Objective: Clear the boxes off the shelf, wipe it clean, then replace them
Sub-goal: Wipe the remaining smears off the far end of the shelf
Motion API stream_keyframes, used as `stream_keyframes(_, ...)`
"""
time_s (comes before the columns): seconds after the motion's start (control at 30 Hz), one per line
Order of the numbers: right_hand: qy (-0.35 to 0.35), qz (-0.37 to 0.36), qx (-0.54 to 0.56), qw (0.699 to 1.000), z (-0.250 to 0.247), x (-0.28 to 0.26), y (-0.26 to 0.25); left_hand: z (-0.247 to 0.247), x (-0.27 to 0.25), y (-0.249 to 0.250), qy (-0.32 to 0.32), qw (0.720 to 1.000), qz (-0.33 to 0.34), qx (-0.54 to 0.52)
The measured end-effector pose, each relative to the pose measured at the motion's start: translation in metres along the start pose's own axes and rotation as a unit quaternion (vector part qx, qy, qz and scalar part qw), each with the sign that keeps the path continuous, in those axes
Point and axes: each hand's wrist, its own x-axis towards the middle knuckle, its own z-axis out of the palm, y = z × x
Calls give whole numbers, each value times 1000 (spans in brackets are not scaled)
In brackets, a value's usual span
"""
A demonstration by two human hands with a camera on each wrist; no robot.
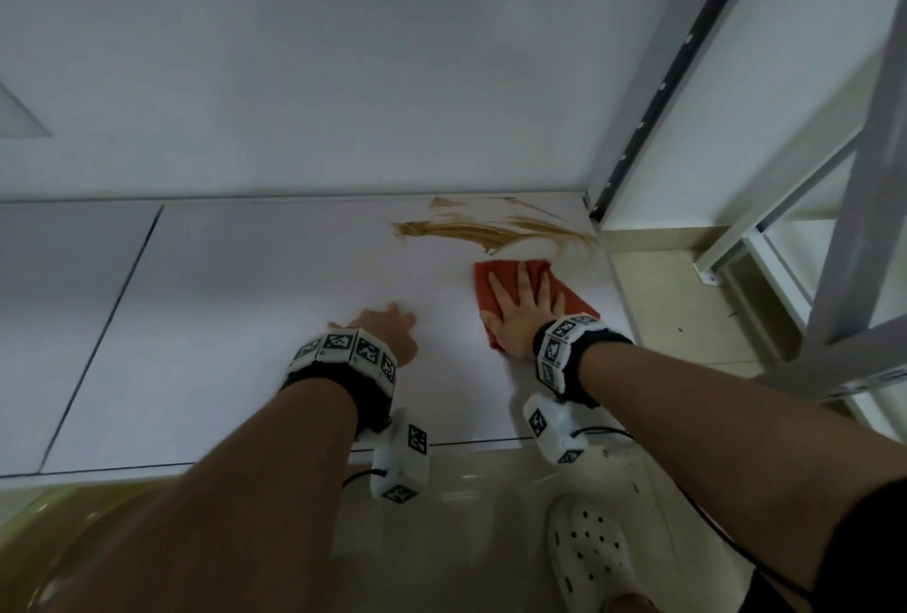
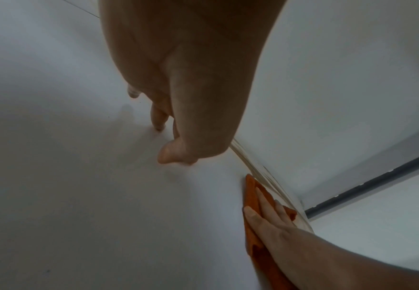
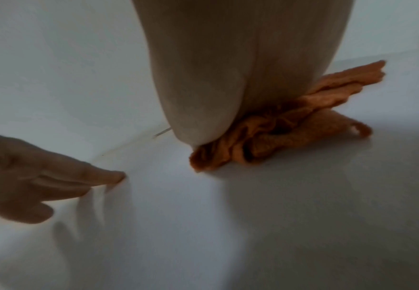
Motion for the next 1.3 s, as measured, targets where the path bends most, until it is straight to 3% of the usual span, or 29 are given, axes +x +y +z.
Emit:
stream_keyframes(0.1, -19, 0, 3, 1000, -10, 17, 9, 0, 1, 0, -5, 1000, -3, -4)
stream_keyframes(0.4, -15, 96, 50, 994, -38, 52, 40, -4, 5, -3, -10, 999, 16, 26)
stream_keyframes(0.77, 18, 156, 79, 984, -20, 9, 72, 4, 4, -7, 11, 1000, 6, 2)
stream_keyframes(0.9, -5, 114, 60, 992, -16, -12, 74, 8, -6, -12, 45, 998, 25, 23)
stream_keyframes(1.07, -37, -41, 38, 998, -17, -32, 53, 5, -21, -26, 104, 994, 39, 3)
stream_keyframes(1.2, -88, -113, 189, 972, -34, -57, -3, 1, -35, -35, 153, 985, 50, -69)
stream_keyframes(1.3, -111, -86, 381, 914, -53, -73, -41, -7, -44, -46, 170, 955, 65, -235)
